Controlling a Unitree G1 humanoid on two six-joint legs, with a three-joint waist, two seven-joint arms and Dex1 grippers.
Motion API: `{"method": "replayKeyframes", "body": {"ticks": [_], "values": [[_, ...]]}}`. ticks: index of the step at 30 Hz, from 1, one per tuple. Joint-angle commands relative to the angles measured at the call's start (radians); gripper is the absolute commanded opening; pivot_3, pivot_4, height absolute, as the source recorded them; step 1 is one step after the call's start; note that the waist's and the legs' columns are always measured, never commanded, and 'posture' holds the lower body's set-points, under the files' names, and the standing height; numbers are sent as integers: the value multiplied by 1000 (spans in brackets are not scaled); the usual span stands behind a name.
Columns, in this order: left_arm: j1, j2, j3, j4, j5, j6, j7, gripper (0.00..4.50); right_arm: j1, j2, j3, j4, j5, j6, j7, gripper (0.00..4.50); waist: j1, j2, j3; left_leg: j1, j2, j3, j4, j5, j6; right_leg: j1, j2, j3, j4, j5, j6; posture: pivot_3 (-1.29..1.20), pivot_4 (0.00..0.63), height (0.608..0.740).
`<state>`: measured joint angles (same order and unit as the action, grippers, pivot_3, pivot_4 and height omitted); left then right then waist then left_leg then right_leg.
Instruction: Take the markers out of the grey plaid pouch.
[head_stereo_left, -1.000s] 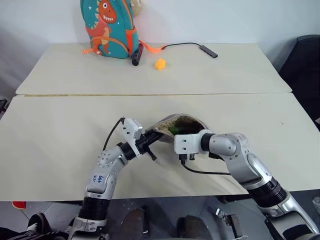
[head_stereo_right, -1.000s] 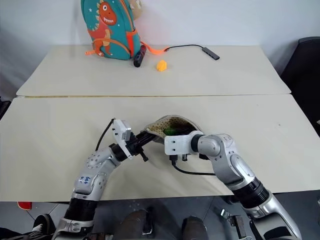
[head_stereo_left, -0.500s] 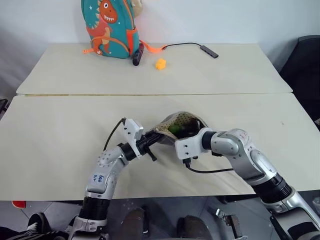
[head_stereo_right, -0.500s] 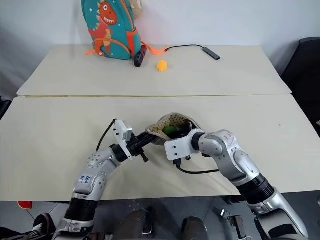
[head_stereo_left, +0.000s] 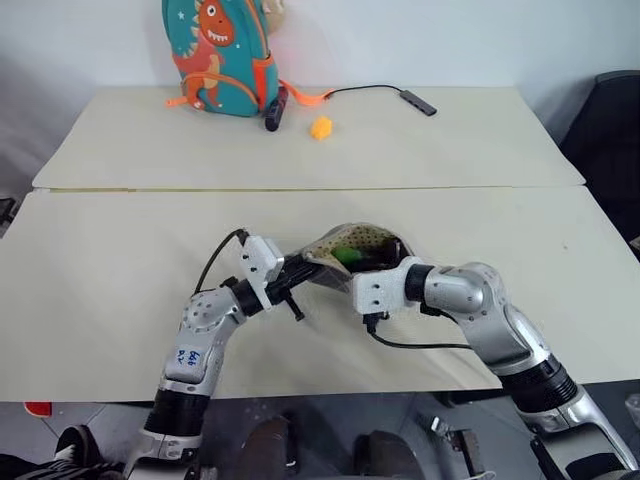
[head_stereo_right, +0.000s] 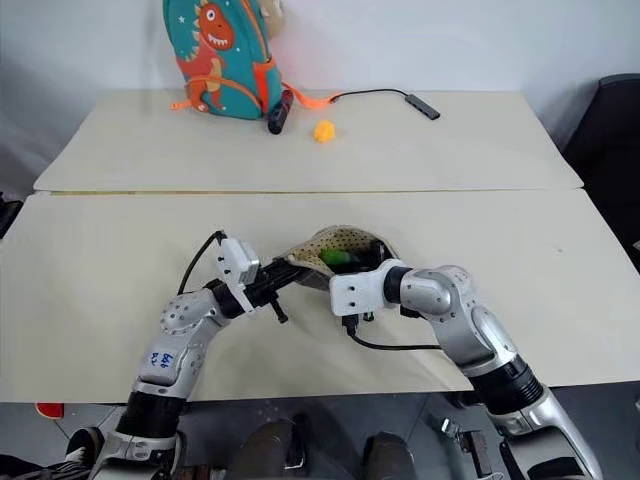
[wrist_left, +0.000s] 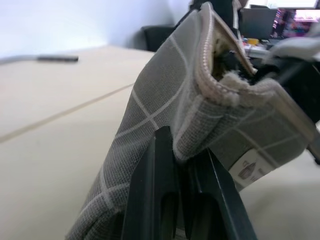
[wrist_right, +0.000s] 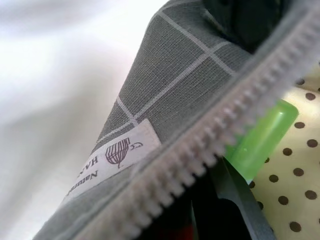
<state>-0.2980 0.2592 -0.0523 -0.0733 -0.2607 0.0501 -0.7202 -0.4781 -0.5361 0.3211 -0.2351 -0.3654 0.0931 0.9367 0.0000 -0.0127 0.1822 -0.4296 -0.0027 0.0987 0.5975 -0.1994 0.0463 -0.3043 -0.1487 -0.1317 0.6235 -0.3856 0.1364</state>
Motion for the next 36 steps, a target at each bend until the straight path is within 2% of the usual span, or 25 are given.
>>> {"method": "replayKeyframes", "body": {"ticks": [1, 5, 12, 15, 18, 21, 22, 24, 26, 31, 36], "values": [[-18, -5, 21, 6, -9, -55, 11, 0, 14, 30, -22, -92, 109, 96, 38, 573, 0, 0, 0, 0, 0, 0, 0, 0, 0, 0, 0, 0, 0, 0, 0, 0, 150, 740], [-11, 20, 31, 37, -9, -97, -11, 0, -9, 22, -45, -100, 110, 205, 23, 573, -1, 0, 0, 0, 0, 0, -1, 0, 0, 0, 0, 0, 0, 0, 0, 0, 150, 740], [37, 68, -13, 46, 15, -157, -75, 0, -37, -11, -7, -70, 56, 189, -21, 573, -2, 0, 0, 0, 0, 0, -2, 0, 0, -1, 0, -1, 0, 0, 0, 0, 150, 740], [25, 49, -8, 46, 12, -138, -37, 0, -41, -1, 2, -83, 75, 206, -10, 573, 0, 0, 0, 0, 0, 0, -2, 0, 0, -2, 0, -1, 0, 0, 0, 0, 150, 740], [-25, -30, 31, 50, -35, -64, 65, 0, -49, -23, 56, -72, 20, 117, -17, 573, 2, 0, 0, 0, -1, 0, -2, 0, 0, -1, -1, -1, 0, 0, 0, 0, 150, 740], [-39, -54, 30, 46, -24, -55, 84, 0, -23, 9, 55, -113, 81, 229, 20, 573, 1, 0, 0, -1, -1, -1, -1, 1, 1, -1, -1, -1, 0, 0, 0, 0, 150, 740], [-35, -56, 20, 40, -16, -67, 78, 0, -24, 8, 65, -110, 57, 205, 0, 573, 0, 0, 0, -1, -1, -1, -1, 1, 0, -1, -1, -1, 1, 0, 0, 0, 150, 740], [-4, -38, -31, 25, 25, -112, 35, 0, 8, 113, 26, -134, 95, 385, -64, 573, -3, -1, 0, -1, -1, -1, -2, 1, 0, -1, 0, -1, 1, 0, 0, 0, 150, 740], [20, -25, -57, 31, 57, -145, 23, 0, 21, 155, 6, -133, 89, 460, -103, 573, -6, 0, 0, 0, 0, -1, -3, 1, -1, -1, 1, -2, 3, 0, -1, 0, 150, 740], [56, -3, -53, 25, 46, -172, 7, 0, 18, 160, -30, -130, 92, 544, -140, 573, 3, 0, 1, -1, -2, -2, -3, 2, -1, -1, 0, -2, 1, 0, -1, 0, 150, 740], [45, -7, -17, 55, 32, -163, 53, 0, -6, 119, -13, -130, 112, 510, -127, 573, 0, 0, 1, -1, -2, -2, -3, -1, -6, -2, 0, -1, 0, 0, -1, 0, 150, 740]]}}
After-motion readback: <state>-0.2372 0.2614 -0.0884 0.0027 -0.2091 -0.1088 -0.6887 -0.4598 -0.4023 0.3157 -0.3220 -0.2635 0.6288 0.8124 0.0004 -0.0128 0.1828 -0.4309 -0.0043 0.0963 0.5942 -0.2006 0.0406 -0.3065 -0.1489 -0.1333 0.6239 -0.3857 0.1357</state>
